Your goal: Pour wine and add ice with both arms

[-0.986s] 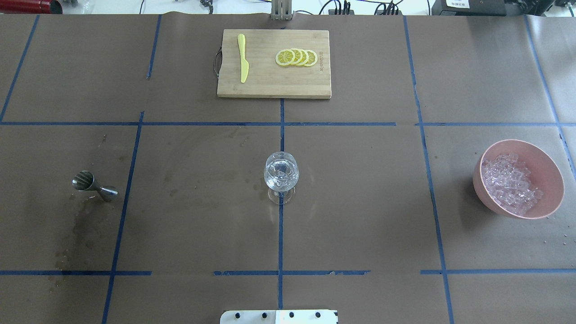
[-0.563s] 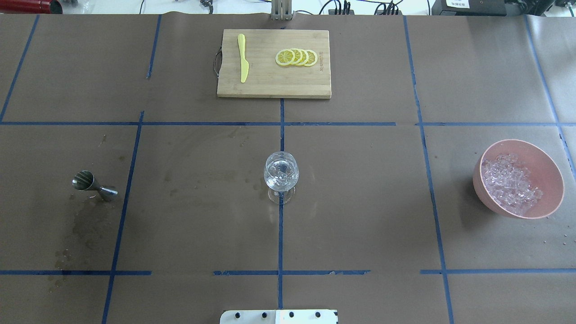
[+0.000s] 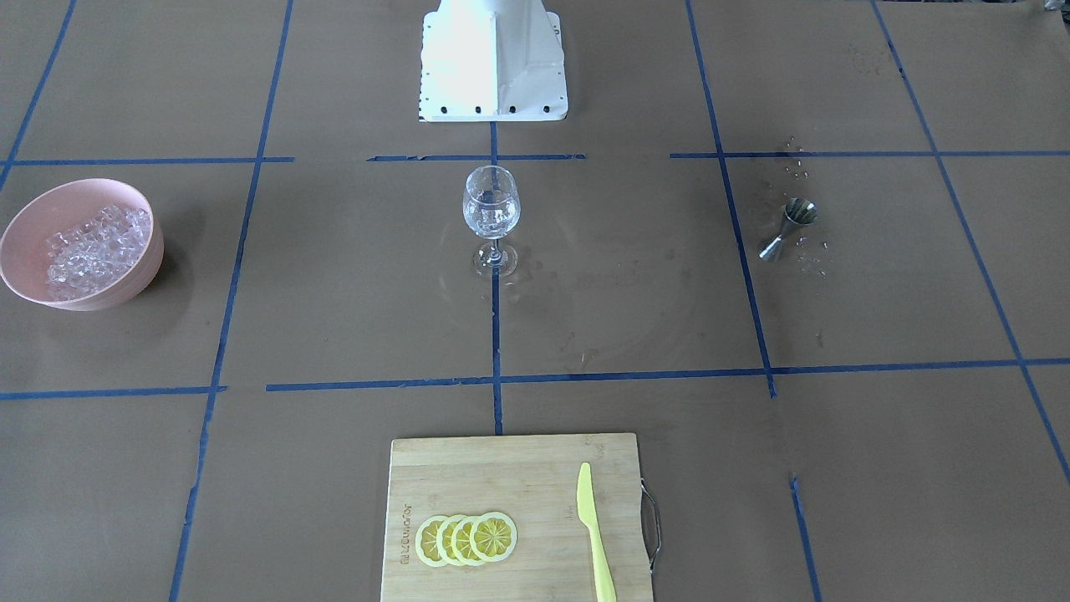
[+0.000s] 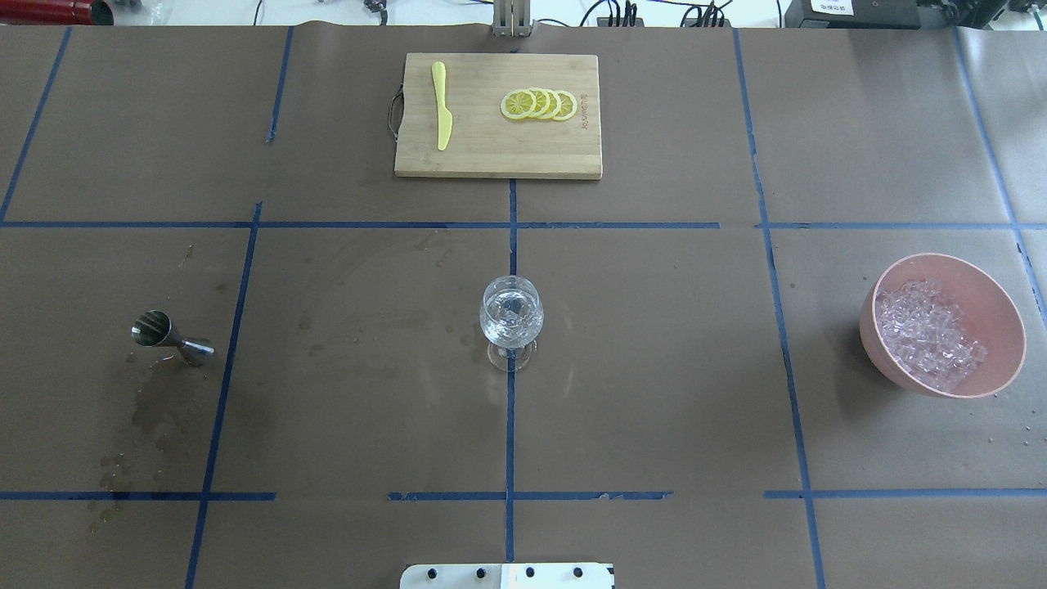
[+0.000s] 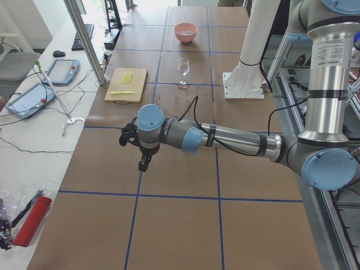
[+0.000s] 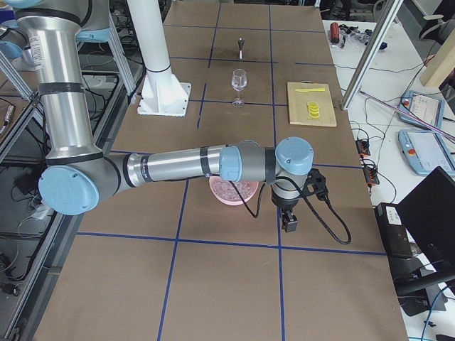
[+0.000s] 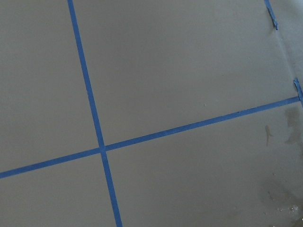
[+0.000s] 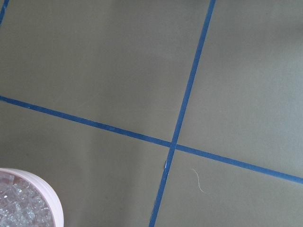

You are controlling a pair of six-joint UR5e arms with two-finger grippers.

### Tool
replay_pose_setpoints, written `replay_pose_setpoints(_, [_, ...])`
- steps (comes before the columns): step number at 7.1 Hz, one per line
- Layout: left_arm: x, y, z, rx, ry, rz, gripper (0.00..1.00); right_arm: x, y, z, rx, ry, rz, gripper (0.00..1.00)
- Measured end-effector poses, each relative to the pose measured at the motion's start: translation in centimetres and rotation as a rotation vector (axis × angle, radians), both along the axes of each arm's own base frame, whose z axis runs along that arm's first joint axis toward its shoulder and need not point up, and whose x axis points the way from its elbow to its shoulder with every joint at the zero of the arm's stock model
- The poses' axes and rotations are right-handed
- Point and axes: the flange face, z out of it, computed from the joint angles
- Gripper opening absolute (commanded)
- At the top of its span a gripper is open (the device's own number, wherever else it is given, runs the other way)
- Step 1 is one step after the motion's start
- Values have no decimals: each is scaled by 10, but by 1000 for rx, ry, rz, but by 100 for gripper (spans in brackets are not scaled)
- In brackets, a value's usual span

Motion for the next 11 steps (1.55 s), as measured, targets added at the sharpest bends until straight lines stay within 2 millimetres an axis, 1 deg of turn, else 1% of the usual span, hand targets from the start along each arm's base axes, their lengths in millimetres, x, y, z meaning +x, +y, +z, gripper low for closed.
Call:
replay_pose_setpoints(1, [-3, -3, -8, 21, -37, -13, 100, 4, 1, 2, -1, 0, 2, 100])
replay_pose_setpoints(2, [-5, 1, -9, 27, -54, -20, 100, 6, 1, 3, -2, 1, 3, 100])
replay_pose_setpoints(3, [-5, 11, -2, 19, -56, -19, 100, 6, 1, 4, -3, 0, 3, 100])
replay_pose_setpoints(5, [-6, 47, 13, 1, -58, -16, 100, 6, 1, 1, 3, -3, 5, 100])
replay_pose_setpoints(6, [-7, 59, 21, -6, -62, -17, 100, 6, 1, 0, 5, -7, 6, 100])
replay_pose_setpoints(7, [-9, 67, 28, 4, -63, -21, 100, 5, 1, -3, 7, -12, 8, 100])
replay_pose_setpoints(9, [-9, 68, 32, 31, -64, -22, 100, 4, -1, -6, 5, -23, 14, 100])
replay_pose_setpoints(11, [-8, 68, 30, 38, -63, -20, 100, 2, -4, -10, 6, -41, 15, 100])
